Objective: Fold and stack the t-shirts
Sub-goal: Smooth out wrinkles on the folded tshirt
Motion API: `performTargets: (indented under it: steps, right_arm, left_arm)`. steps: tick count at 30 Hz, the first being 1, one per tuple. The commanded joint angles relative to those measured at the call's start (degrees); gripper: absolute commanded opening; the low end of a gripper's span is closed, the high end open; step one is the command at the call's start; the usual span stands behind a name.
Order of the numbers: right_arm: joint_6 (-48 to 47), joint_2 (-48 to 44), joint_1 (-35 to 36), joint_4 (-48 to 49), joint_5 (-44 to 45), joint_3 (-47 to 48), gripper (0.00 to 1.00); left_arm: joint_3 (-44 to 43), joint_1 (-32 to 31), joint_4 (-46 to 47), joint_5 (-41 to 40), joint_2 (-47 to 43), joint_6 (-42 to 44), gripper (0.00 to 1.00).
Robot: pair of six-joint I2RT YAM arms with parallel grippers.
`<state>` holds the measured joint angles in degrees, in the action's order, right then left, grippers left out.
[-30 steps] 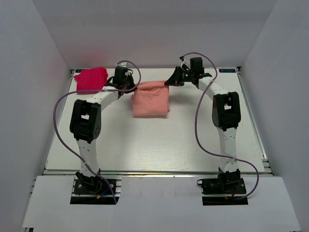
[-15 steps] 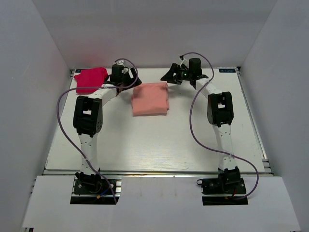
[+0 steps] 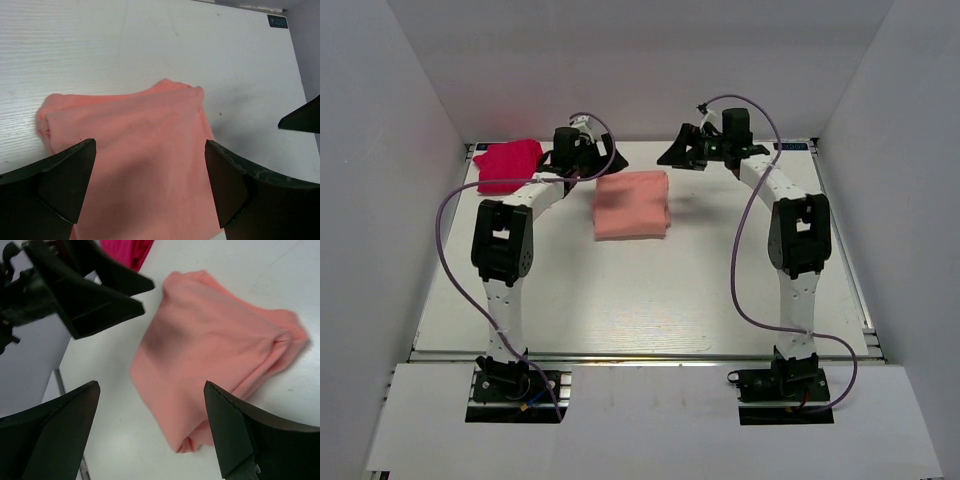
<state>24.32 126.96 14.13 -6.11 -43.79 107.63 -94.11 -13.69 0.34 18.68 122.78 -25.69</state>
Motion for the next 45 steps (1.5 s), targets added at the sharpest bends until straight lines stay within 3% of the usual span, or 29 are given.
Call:
performTargets:
  steps: [1,6,11,14,20,26,30,34,38,45]
  right_arm:
    - [0.47,-1.89,1.86,0.92,-8.57,-4.18,0.90]
    - [3.18,-3.03,4.41,7.15,-13.40,-13.04,0.90]
    - [12.24,-0.66,5.64,22.89,-22.74,-20.88,0.90]
    - [9.97,2.33,5.30,19.31,-20.81,-21.41,0.90]
    - [2.58,5.67,4.42,9.90,-8.71,-23.52,0.90]
    - [1.88,6.90,3.71,8.58,-6.13,-24.05,0.90]
    - [-2.16,1.12,4.24,3.22,-4.03,-21.59,0.90]
    - [-6.64,-10.46,4.41,-1.00,-1.13,-21.32,0.90]
    - [-8.32,-18.75,4.50,-2.07,2.47,-27.88,0.90]
    - [-7.97,-34.56,4.41,-0.31,13.62,-42.49,0.90]
  left_arm:
    - [0.77,-0.19,3.18,4.43,-1.76,-0.32,1.00]
    - [-3.28,-0.19,1.25,5.41,4.99,-1.47,1.00]
    - [0.41,0.42,2.83,4.88,7.03,-2.61,1.00]
    - [0.33,0.94,2.30,4.26,10.02,-3.31,1.00]
    - [-0.20,0.95,1.59,4.26,12.57,-3.31,1.00]
    - [-4.33,0.95,0.28,5.40,13.10,-2.17,1.00]
    - [-10.46,0.95,-0.25,8.13,11.78,-1.55,1.00]
    - [-12.69,0.95,-4.02,10.06,6.69,0.37,1.00]
    - [-9.52,-0.36,-9.11,0.00,-2.08,5.38,1.00]
    - [-4.17,-0.90,-23.72,-10.14,-6.84,9.70,1.00]
